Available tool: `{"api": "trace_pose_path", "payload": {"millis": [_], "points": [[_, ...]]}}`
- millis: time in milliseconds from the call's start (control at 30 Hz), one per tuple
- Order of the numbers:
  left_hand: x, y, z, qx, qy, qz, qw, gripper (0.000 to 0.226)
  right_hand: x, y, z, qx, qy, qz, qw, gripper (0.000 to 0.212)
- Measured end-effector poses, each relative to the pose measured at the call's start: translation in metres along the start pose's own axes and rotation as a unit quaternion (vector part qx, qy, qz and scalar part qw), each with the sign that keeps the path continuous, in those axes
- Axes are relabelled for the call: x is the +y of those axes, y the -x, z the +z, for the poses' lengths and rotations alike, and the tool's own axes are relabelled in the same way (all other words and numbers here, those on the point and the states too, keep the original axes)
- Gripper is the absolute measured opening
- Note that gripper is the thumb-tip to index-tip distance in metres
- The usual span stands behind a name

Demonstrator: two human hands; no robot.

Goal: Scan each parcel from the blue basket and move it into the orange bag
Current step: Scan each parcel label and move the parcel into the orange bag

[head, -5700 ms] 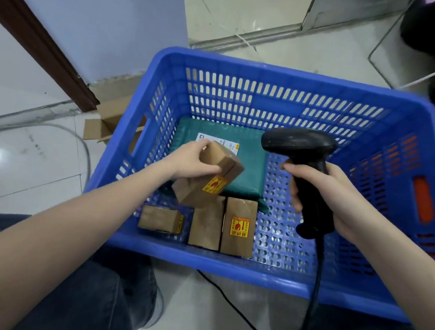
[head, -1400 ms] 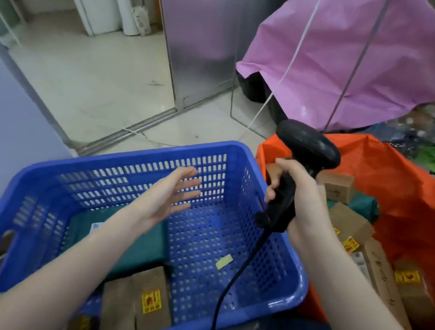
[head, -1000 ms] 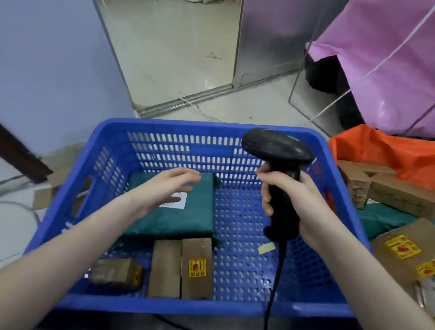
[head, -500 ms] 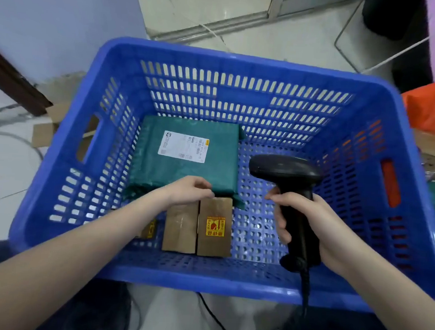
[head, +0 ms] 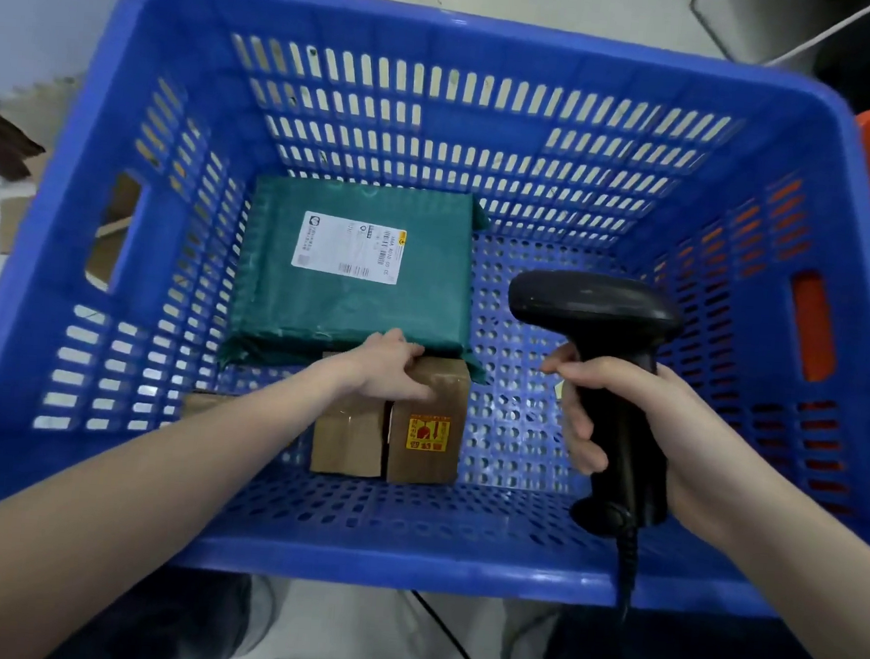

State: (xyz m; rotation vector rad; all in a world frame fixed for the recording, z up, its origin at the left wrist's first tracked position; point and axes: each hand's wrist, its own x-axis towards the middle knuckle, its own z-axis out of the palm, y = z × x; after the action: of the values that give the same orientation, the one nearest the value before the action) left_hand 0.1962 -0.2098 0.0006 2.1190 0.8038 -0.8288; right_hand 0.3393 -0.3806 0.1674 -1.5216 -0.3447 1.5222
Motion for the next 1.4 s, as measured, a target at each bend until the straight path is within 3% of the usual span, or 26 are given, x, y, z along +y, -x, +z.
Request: {"api": "trace_pose_path", "payload": {"millis": [133,300,467,600,667,800,933,1033,1167,1267,1400], "points": [[0.008,0.005,0.0,0.04,-0.116,0.028,0.992,0.069,-0.002,0.002,-0.001,0.002,0.012,0.0,1.0,0.03],[0.011,0.009,-0.001,0.027,-0.069,0.047,0.996,0.062,-0.003,0.005,-0.002,0.0,0.018,-0.003,1.0,0.033],[0.015,0.016,-0.005,0.039,-0.028,0.071,0.996,0.071,-0.002,0.003,-0.003,0.007,0.019,-0.005,1.0,0.031],[0.025,0.03,-0.03,0.099,0.001,0.077,0.992,0.081,-0.008,0.003,0.0,0.007,0.029,-0.015,0.999,0.036],[0.03,0.042,-0.052,0.131,0.01,0.08,0.988,0.076,-0.013,0.004,0.002,0.016,0.034,-0.024,0.999,0.04],[0.043,0.077,-0.099,0.199,0.047,0.079,0.976,0.06,-0.026,0.008,0.008,0.019,0.015,-0.064,0.998,0.025],[0.064,0.125,-0.134,0.292,0.101,0.088,0.947,0.05,-0.044,0.019,0.013,0.033,-0.015,-0.112,0.993,0.011],[0.081,0.159,-0.145,0.351,0.161,0.095,0.917,0.062,-0.059,0.027,0.015,0.045,-0.042,-0.14,0.988,0.016],[0.1,0.192,-0.147,0.429,0.24,0.116,0.863,0.052,-0.076,0.036,0.016,0.06,-0.102,-0.163,0.98,0.02],[0.106,0.2,-0.14,0.45,0.321,0.189,0.811,0.058,-0.087,0.042,0.014,0.054,-0.151,-0.171,0.972,0.022],[0.112,0.194,-0.125,0.456,0.325,0.295,0.774,0.061,-0.094,0.047,0.011,0.076,-0.173,-0.181,0.965,0.034]]}}
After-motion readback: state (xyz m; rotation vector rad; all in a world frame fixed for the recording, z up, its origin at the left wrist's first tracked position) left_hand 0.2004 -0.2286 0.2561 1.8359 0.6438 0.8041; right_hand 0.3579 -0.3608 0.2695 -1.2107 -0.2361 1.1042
